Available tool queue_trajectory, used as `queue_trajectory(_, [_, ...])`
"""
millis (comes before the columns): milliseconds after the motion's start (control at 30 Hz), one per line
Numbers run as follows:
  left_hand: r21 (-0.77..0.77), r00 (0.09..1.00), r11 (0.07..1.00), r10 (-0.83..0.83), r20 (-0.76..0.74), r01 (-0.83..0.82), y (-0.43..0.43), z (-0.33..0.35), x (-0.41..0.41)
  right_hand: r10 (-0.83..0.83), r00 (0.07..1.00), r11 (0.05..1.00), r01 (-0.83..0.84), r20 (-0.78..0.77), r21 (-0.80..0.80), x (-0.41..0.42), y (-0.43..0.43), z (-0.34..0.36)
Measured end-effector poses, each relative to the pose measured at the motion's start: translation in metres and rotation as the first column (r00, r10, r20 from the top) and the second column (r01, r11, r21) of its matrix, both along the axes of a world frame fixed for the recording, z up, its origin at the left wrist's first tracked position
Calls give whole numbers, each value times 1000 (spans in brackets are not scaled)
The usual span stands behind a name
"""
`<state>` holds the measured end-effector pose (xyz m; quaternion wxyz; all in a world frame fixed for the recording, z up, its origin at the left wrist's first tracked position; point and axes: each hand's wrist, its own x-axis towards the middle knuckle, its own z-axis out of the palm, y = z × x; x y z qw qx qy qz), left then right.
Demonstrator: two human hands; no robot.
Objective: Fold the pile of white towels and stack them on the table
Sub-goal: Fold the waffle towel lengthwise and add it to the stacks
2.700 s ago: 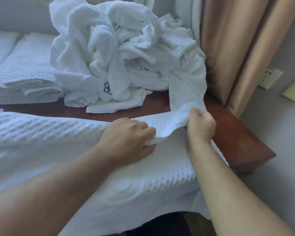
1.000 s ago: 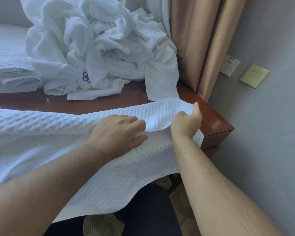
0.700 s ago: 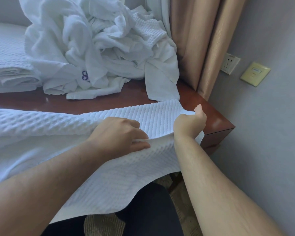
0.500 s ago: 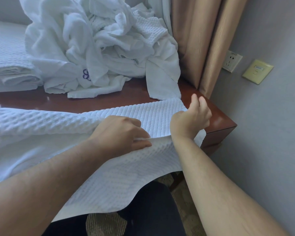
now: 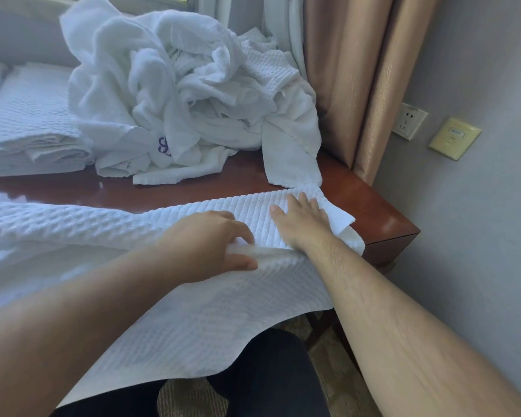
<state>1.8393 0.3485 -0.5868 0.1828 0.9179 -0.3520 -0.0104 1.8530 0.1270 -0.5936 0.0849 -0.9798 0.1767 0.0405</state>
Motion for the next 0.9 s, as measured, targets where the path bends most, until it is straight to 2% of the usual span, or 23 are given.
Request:
queue_trajectory(67, [-12, 986, 990, 136, -101, -138, 9, 12, 5, -45, 997, 999, 45, -61, -2, 7, 6, 7])
queue_trajectory(167, [147, 948, 950, 294, -125, -276, 29, 29, 11, -174, 970, 984, 163, -172, -74, 18, 24, 22])
queue_trajectory(233, [275, 951, 922, 302, -65, -274, 38, 33, 6, -244, 957, 970, 239, -157, -50, 17, 35, 21])
queue_trajectory(333, [378, 964, 890, 266, 21, -254, 36, 21, -4, -215, 975, 977, 214, -56, -22, 7, 40, 9])
queue_trajectory(400, [368, 962, 896, 272, -11, -249, 32, 8, -11, -215, 977, 976, 215, -6, -17, 6, 38, 2])
queue_trajectory(633, [214, 970, 948, 221, 99, -237, 43, -16, -8, -318, 948, 948, 318, -4, -10, 21, 35, -5])
queue_trajectory(700, [198, 972, 955, 198, 130, -221, 44, -16, 4, -318, 946, 947, 320, 56, -27, 25, 32, -7])
queue_trajectory(767, [194, 972, 959, 176, 156, -205, 42, -14, 16, -270, 937, 961, 278, 222, -5, 26, 29, -7])
queue_trajectory(833, [206, 974, 960, 156, 166, -189, 39, -13, 26, -162, 898, 986, 167, 409, 24, 23, 32, -5])
queue_trajectory(900, [187, 980, 968, 145, 135, -169, 39, -12, 32, -16, 879, 999, 33, 476, -27, 23, 36, -4])
